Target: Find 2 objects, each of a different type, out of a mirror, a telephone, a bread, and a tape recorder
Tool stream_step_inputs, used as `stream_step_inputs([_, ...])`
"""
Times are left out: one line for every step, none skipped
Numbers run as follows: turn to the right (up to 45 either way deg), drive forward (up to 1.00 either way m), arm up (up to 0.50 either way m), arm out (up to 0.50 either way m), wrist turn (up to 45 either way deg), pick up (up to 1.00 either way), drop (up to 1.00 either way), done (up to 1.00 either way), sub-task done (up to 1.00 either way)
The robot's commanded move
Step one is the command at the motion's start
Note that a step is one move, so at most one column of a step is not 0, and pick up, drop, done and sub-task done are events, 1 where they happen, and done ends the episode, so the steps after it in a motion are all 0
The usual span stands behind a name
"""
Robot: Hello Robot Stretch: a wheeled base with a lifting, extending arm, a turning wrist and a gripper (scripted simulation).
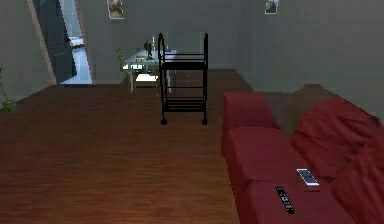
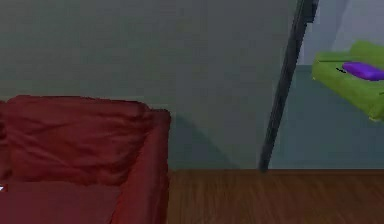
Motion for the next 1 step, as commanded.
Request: stream_step_inputs([0.0, 0.65, 0.0, 0.0, 0.0, 0.0, 0.0, 0.0, 0.0])
